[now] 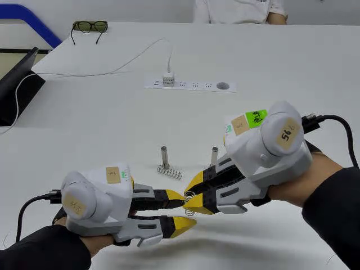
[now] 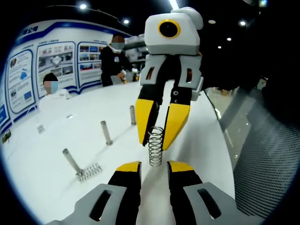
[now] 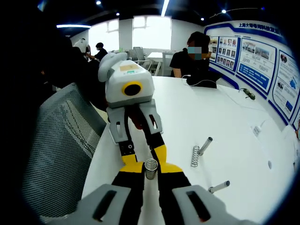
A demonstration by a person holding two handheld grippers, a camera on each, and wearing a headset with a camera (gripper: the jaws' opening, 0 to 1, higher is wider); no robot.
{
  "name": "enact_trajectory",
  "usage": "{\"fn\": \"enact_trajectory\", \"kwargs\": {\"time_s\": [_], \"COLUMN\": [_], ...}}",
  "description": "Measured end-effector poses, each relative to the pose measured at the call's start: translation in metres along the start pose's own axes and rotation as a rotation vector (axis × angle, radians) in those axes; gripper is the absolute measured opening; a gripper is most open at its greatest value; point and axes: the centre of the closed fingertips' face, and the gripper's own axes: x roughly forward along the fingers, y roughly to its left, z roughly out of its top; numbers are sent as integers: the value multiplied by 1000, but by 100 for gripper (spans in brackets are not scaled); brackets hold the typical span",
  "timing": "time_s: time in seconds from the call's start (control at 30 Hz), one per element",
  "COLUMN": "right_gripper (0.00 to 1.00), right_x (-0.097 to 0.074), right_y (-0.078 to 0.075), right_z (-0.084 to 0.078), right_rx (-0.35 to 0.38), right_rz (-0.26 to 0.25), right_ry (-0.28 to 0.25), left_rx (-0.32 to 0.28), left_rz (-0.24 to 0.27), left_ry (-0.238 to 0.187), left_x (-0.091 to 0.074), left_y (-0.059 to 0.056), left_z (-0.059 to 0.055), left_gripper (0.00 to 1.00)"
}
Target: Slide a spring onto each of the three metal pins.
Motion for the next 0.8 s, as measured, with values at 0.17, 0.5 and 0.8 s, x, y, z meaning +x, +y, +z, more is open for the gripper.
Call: {"fn": "enact_trajectory", "kwargs": {"time_s": [0.17, 0.5, 0.8], "right_gripper": [12, 12, 12], "right_x": [-3, -7, -13], "right_y": [-3, -10, -18], "right_z": [-2, -4, -6], "right_rx": [7, 18, 31], "right_rz": [-12, -33, -58], "right_ry": [1, 0, -4], "left_rx": [-21, -62, -102], "left_rz": [22, 68, 123], "left_ry": [-7, -18, -30], "left_x": [-5, -13, -22], "left_y": [4, 12, 23], "left_z": [-1, -4, -7], "left_gripper": [28, 35, 43]}}
